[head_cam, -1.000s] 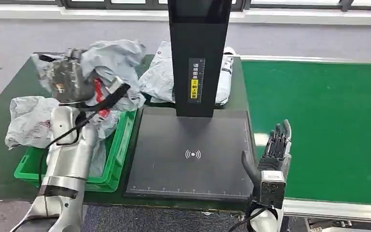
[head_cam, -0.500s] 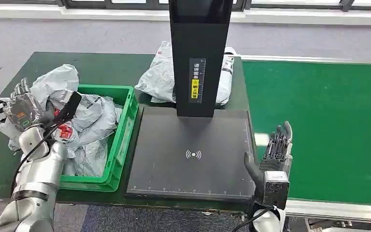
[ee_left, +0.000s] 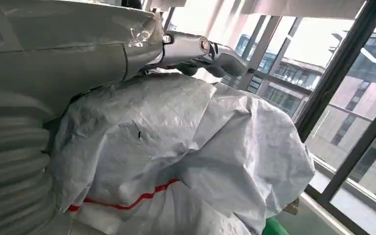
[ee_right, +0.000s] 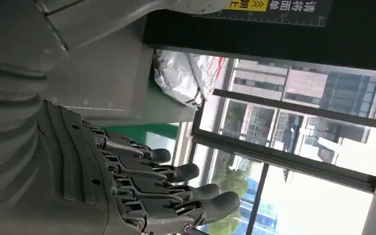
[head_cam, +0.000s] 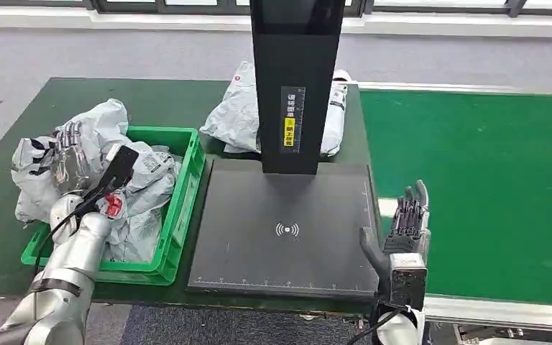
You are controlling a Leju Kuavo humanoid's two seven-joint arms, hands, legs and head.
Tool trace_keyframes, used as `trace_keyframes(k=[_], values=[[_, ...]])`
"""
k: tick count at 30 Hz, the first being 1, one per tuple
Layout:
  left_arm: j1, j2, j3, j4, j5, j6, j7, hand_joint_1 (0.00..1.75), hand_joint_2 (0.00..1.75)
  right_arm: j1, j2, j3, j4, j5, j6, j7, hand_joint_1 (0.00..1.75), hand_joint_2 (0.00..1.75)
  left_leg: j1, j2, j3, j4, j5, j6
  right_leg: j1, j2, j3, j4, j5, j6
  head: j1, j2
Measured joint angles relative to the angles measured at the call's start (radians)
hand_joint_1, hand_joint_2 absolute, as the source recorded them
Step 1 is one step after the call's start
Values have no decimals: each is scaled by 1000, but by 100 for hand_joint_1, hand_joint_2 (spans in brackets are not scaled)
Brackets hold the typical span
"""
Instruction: Moved the parcel from conveyor to table for the left to box.
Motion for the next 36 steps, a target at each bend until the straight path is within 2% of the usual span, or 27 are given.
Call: trace_keyframes(k=[11, 12, 19, 20, 23, 26, 31, 34, 36], values=[[0, -6, -3, -7, 27, 3, -14, 0, 175, 0, -1, 0, 0, 0, 0, 0, 0, 175, 0, 0, 0, 0, 0, 0, 0, 0, 0, 0, 0, 0, 0, 0], [1, -7, -5, -14, 81, 13, -40, 0, 0, 0, -1, 0, 1, 0, 0, 0, 0, 175, 0, 0, 0, 0, 0, 0, 0, 0, 0, 0, 0, 0, 0, 0], [26, -9, -3, -137, 450, 76, -219, 0, 0, 0, -6, 28, 29, -14, -6, -17, 0, 175, 0, 0, 0, 0, 0, 0, 0, 0, 0, 0, 0, 0, 0, 0], [32, -11, 9, -160, 498, 76, -264, 0, 175, -1, -7, 35, 36, -23, -7, -25, 0, 175, 0, 0, 0, 0, 0, 0, 0, 0, 0, 0, 0, 0, 0, 0], [44, -16, 30, -225, 629, 79, -365, 0, 175, -9, -10, 58, 60, -38, -11, -42, 0, 175, 0, 0, 0, 0, 0, 0, 0, 0, 0, 0, 0, 0, 0, 0], [57, -55, 66, -311, 567, 79, -441, 0, 175, -53, -10, 80, 103, -51, -27, -50, 0, 175, 0, 0, -1, 0, 0, 0, 0, -1, 0, 0, 0, 0, 0, 0], [56, -129, 111, -368, 369, 79, -450, 0, 175, -129, -8, 110, 170, -60, -58, -63, 0, 175, 0, -1, 0, 1, 1, 1, 0, -2, 2, 0, 1, 0, 0, 0], [53, -167, 111, -376, 412, 79, -451, 0, 175, -157, -5, 126, 193, -60, -66, -60, 0, 175, 0, -1, 1, 1, 1, 1, 0, -1, 1, 0, 1, 0, 0, 0], [58, -190, 68, -375, 510, 38, -421, 0, 175, -164, -3, 134, 196, -60, -72, -58, 0, 175, 0, -1, 0, 1, 1, 1, 0, -2, 1, 0, 1, 0, 0, 0]])
